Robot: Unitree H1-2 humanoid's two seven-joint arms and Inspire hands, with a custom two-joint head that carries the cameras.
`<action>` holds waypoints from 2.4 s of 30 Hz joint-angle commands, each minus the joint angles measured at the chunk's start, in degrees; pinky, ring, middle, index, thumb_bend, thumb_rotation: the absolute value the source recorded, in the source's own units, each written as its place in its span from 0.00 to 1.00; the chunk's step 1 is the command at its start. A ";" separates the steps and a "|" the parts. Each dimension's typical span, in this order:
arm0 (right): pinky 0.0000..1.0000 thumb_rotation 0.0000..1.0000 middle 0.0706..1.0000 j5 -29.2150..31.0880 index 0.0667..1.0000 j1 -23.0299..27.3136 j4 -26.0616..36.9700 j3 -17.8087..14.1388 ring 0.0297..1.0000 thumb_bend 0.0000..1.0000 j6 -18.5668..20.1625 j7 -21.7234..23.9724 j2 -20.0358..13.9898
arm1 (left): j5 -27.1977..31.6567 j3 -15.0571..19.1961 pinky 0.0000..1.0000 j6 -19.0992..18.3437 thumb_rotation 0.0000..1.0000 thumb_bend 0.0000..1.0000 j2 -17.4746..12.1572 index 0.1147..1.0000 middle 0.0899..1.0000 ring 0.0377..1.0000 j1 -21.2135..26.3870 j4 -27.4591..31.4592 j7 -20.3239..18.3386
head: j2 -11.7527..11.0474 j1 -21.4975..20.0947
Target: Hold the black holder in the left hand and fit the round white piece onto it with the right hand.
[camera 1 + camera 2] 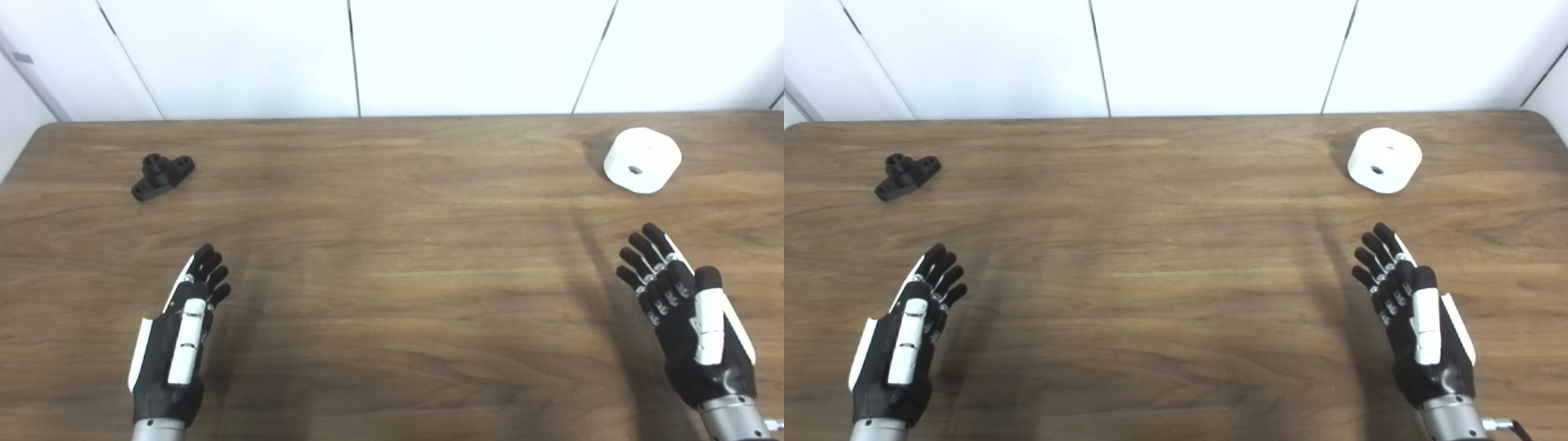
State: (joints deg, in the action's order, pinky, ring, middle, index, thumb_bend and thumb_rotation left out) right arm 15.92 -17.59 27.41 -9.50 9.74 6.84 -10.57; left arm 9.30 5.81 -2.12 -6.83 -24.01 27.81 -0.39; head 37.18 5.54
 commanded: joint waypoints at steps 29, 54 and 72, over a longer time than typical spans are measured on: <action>0.93 1.00 0.96 0.15 0.96 0.11 -4.35 -0.47 0.95 0.67 -6.90 2.52 -1.69 | -1.49 -1.71 0.89 4.91 0.75 0.49 2.22 0.92 0.92 0.91 -0.73 -2.25 0.18 | -7.61 6.18; 0.99 1.00 0.96 0.89 0.97 2.76 -13.11 -1.95 0.98 0.68 -10.66 4.38 -4.03 | -6.09 -6.28 0.84 9.31 0.66 0.47 4.31 0.90 0.90 0.89 1.73 -7.81 3.54 | -14.31 16.58; 1.00 1.00 1.00 2.86 1.00 3.80 -15.89 -2.87 1.00 0.69 -12.28 5.86 -5.77 | -8.62 -9.16 0.80 7.88 0.57 0.45 4.16 0.90 0.89 0.87 2.28 -7.74 6.39 | -14.68 21.24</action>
State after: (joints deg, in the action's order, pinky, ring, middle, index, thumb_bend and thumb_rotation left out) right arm 18.51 -14.02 11.49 -11.76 -2.49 12.45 -14.97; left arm 1.56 -2.58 6.29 -6.52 -22.85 20.01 6.17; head 22.41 26.81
